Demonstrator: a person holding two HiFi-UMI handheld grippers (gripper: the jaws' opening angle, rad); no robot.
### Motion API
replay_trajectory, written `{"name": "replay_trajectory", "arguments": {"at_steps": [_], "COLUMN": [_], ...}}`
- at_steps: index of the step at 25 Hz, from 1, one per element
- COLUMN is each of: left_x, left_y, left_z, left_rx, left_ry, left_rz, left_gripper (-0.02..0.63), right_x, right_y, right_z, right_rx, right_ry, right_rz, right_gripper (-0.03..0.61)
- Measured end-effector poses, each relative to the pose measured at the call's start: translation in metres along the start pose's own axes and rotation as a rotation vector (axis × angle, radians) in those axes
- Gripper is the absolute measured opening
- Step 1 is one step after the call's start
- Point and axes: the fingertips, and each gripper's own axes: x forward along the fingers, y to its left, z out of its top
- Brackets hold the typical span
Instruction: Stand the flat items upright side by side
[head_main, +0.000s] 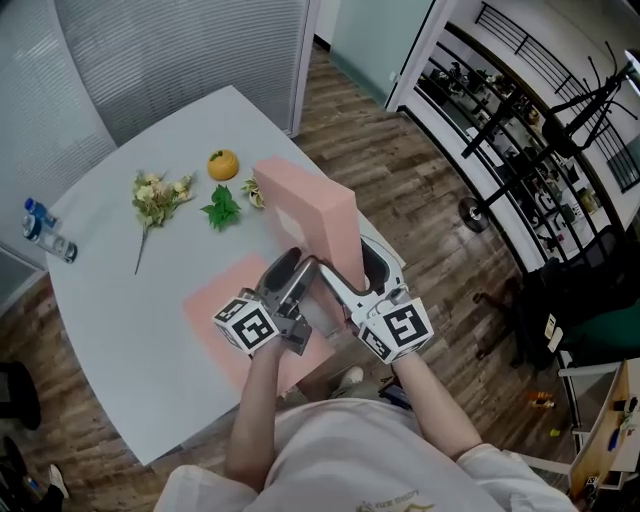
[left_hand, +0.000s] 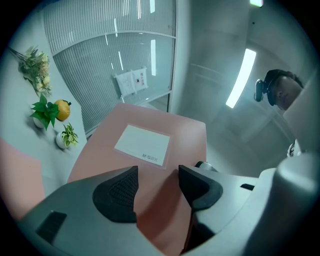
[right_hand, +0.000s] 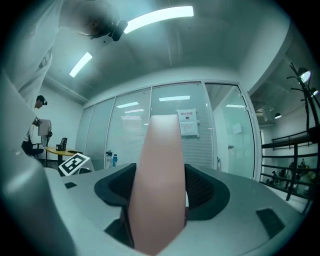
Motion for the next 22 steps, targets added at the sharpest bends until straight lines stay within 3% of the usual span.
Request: {"name": "replay_trajectory", "arguments": {"at_steps": [10,22], "left_x": [-0.006,-0.009], "left_y": [0.003,0.006], "left_z": [-0.008,-0.014], "left_rx": [0.014,-0.059], "left_ry": [0.041,0.04], "left_rz": [0.006,0.004], "left_gripper": [0.237,0.236], "right_x": [-0.01,-0.026], "right_y": [0.001,0.0], "right_z": [-0.033,-0.048], "right_rx": [0.003,0.013], "right_ry": [0.102,0.149], "right_rz": [-0.014,-0.004], "right_gripper": [0.309,0.308]}}
